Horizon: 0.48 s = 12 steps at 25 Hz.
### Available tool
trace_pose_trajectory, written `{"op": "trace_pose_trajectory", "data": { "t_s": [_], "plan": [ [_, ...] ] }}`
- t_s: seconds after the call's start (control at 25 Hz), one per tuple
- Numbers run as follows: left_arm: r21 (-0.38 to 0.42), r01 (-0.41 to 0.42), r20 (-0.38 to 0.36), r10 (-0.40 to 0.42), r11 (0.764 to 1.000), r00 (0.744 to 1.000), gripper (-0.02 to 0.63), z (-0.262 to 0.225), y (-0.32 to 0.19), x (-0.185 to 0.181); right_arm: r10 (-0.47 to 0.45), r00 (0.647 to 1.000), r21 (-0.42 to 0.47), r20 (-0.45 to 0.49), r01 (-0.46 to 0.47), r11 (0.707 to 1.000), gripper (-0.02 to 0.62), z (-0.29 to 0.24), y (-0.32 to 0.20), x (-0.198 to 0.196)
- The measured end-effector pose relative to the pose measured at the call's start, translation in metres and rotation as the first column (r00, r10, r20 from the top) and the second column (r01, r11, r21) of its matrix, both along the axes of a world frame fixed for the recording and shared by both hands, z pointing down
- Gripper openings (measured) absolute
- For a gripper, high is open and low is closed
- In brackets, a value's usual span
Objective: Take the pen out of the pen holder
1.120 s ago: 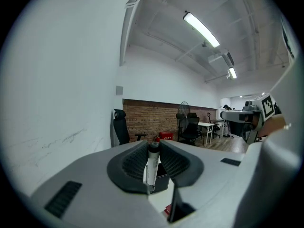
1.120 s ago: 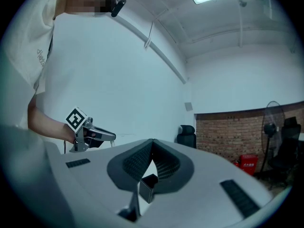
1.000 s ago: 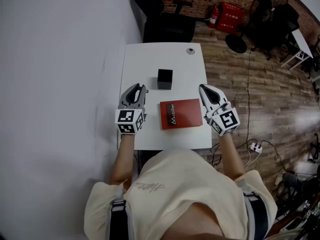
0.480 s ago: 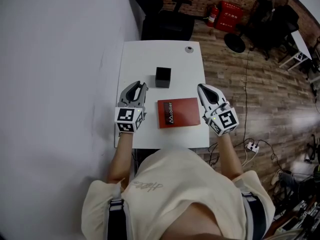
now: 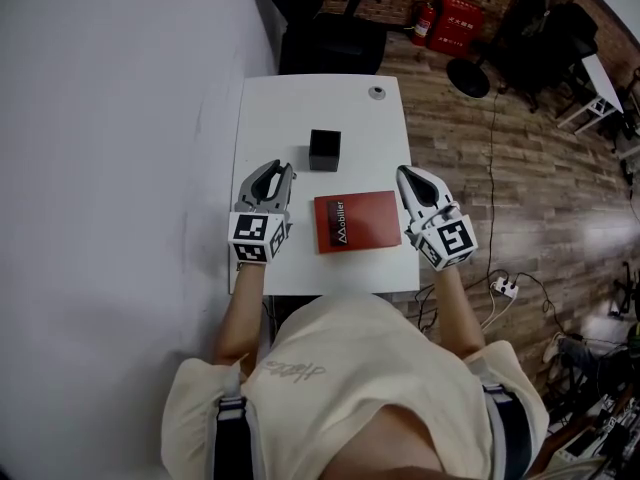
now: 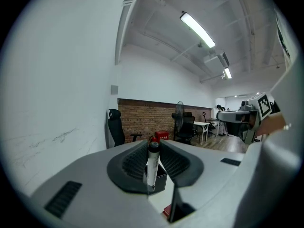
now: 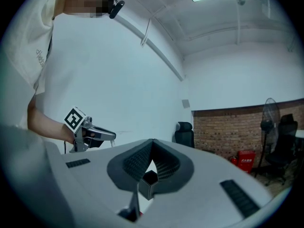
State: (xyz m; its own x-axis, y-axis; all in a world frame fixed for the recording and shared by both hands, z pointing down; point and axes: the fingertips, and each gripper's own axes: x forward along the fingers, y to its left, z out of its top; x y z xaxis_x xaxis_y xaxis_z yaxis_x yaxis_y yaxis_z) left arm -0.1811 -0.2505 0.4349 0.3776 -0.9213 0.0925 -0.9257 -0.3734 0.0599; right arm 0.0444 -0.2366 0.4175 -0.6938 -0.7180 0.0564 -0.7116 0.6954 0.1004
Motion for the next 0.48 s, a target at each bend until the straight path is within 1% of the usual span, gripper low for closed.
{"op": "trace_pose_trajectory", "data": {
  "t_s": [0.24,0.48],
  "plan": [
    [-0.004,-0.014,0.001,0.014,1.0,1.0,0.089,-0.002,-0.003,0.006,0.005,1.0,-0.018,0.006,-0.004,1.0,0.008,0.004,0.002,0.003],
    [-0.021,-0.026,-0.004,0.026,0.999,1.0,0.089,0.01,-0.009,0.01,-0.002,1.0,-0.045,0.005,0.003,0.999,0.008,0.02,0.0,-0.001]
  ]
}}
